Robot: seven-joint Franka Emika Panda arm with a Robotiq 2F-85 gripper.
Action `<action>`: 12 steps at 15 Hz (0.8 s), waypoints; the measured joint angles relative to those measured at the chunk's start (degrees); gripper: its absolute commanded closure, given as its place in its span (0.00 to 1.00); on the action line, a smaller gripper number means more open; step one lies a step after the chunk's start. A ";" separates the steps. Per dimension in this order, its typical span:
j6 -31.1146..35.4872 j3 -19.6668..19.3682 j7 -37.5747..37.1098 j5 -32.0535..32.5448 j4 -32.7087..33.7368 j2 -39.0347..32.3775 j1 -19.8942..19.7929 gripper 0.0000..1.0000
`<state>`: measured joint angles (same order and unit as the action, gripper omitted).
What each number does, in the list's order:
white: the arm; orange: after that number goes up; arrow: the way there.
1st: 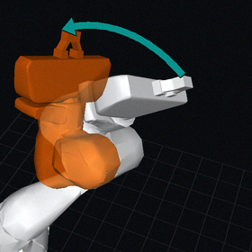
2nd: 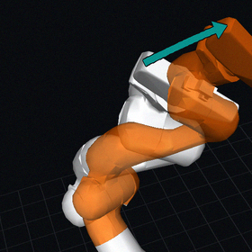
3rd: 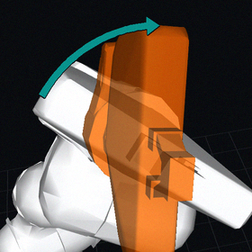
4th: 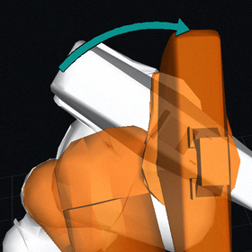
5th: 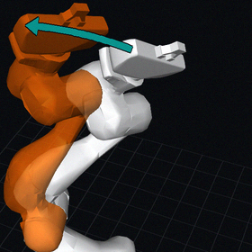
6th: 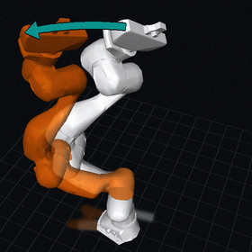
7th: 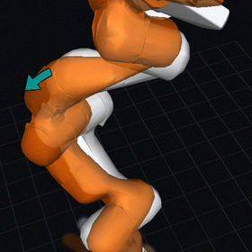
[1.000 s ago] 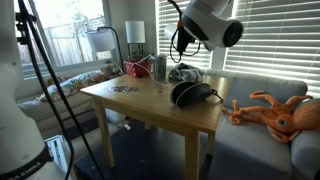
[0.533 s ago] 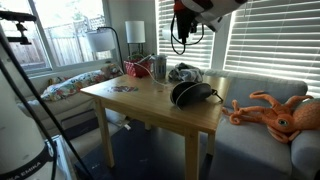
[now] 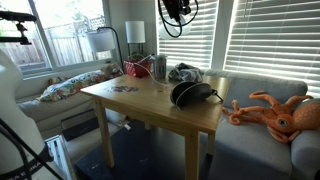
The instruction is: Pick up the clear container and pour its contents onto the striped blue and white towel, put the clear container on the left side of the table
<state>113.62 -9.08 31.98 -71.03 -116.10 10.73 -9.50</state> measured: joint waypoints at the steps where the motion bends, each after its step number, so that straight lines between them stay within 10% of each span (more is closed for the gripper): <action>1: 1.19 0.64 0.00 1.25 -0.93 1.90 0.03 0.99; 12: 18.77 11.40 -32.90 37.09 -11.57 13.52 0.06 0.99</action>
<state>132.38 2.32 -0.92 -33.94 -127.67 24.25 -9.44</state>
